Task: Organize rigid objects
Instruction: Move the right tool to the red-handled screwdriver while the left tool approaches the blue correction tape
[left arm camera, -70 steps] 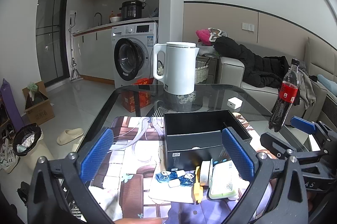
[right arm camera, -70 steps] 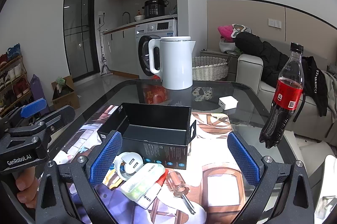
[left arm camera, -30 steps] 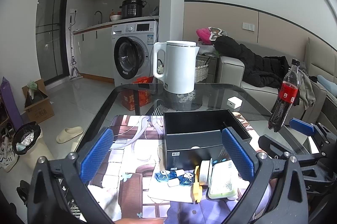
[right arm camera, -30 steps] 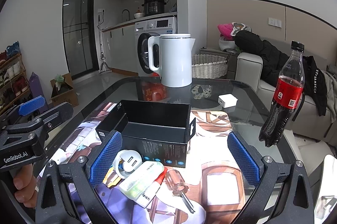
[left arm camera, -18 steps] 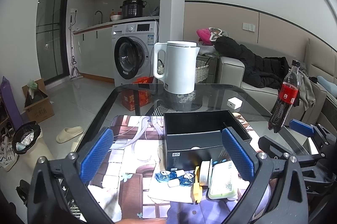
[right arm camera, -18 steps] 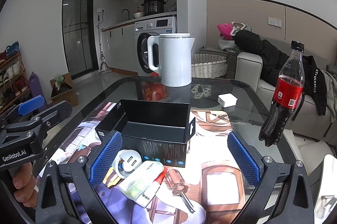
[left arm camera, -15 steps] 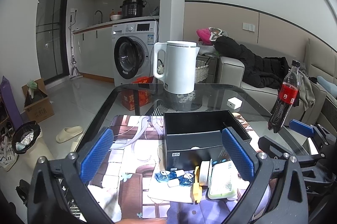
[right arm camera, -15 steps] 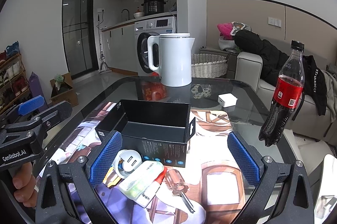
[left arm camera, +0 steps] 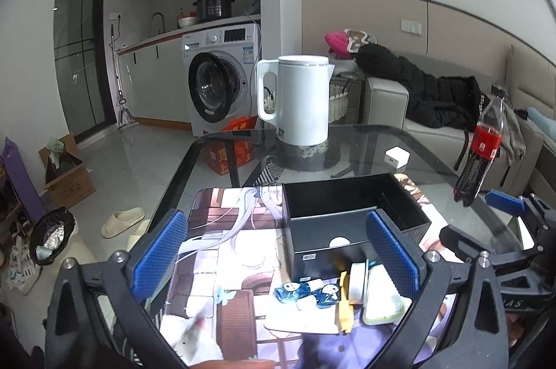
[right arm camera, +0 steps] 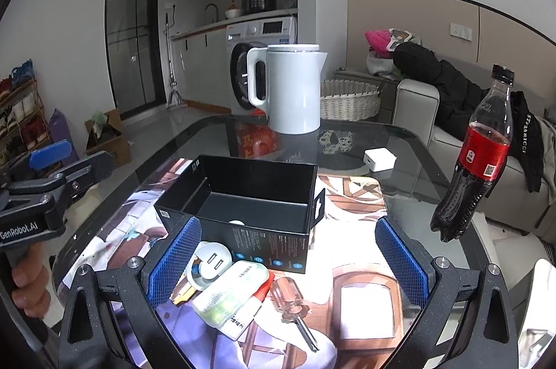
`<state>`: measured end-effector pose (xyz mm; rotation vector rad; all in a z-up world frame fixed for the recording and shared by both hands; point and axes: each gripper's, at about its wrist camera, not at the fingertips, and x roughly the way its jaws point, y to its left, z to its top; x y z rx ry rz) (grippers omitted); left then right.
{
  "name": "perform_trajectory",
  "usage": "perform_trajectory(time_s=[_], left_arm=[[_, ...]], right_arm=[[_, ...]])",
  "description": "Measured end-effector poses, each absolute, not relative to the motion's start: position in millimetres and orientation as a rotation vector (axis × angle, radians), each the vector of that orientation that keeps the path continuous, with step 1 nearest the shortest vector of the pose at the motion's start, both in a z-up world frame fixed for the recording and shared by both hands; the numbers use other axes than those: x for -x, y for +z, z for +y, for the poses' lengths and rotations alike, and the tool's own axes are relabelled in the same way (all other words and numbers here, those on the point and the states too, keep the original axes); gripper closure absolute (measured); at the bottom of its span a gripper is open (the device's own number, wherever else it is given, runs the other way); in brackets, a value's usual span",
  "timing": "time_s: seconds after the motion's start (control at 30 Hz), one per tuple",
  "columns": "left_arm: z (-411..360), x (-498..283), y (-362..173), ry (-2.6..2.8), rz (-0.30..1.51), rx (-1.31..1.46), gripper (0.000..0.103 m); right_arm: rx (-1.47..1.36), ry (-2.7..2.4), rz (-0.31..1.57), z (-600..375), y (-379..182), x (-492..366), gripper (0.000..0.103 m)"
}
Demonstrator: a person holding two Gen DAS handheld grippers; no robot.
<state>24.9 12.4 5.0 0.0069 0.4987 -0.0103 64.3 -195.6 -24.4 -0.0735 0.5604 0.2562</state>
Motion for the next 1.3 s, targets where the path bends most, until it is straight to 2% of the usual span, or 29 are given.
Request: perform_trajectory(time_s=[0.23, 0.43, 0.67, 0.73, 0.83, 0.9, 0.93, 1.1, 1.17, 1.3], left_arm=[[16.7, -48.2, -8.0, -0.045, 0.668, -0.05, 0.0], [19.1, -57.5, -18.7, -0.049, 0.745, -0.123, 0.001], [9.5, -62.3, -35.8, -0.139, 0.838, -0.225, 0.018], [3.8, -60.2, -38.0, -0.186, 0.853, -0.249, 0.026], [-8.9, -58.3, -44.2, -0.263, 0.887, -0.283, 0.03], [-15.9, -58.2, -49.3, -0.303, 0.916, -0.293, 0.048], [-19.3, -58.7, -51.9, -0.325, 0.932, -0.296, 0.05], [-30.2, -61.9, -62.5, -0.359, 0.965, -0.326, 0.056], [-32.8, -63.6, -67.9, -0.376, 0.983, -0.33, 0.059], [-36.9, -66.6, -77.7, -0.387, 1.006, -0.352, 0.062]], right_arm=[[0.1, 0.255, 0.679, -200.0, -32.8, -88.4, 0.001], [0.122, 0.241, 0.742, -204.8, -38.4, -99.7, 0.001], [0.14, 0.249, 0.816, -203.3, -48.0, -105.5, 0.001], [0.14, 0.257, 0.845, -203.8, -50.0, -106.8, 0.005], [0.134, 0.285, 0.888, -205.9, -53.4, -108.0, 0.021], [0.132, 0.308, 0.908, -205.9, -55.9, -107.9, 0.029], [0.136, 0.316, 0.913, -205.2, -56.9, -107.3, 0.03], [0.183, 0.368, 0.97, -193.0, -70.9, -106.2, 0.051], [0.194, 0.38, 1.001, -189.1, -78.7, -107.5, 0.054], [0.217, 0.39, 1.019, -184.5, -87.1, -109.0, 0.055]])
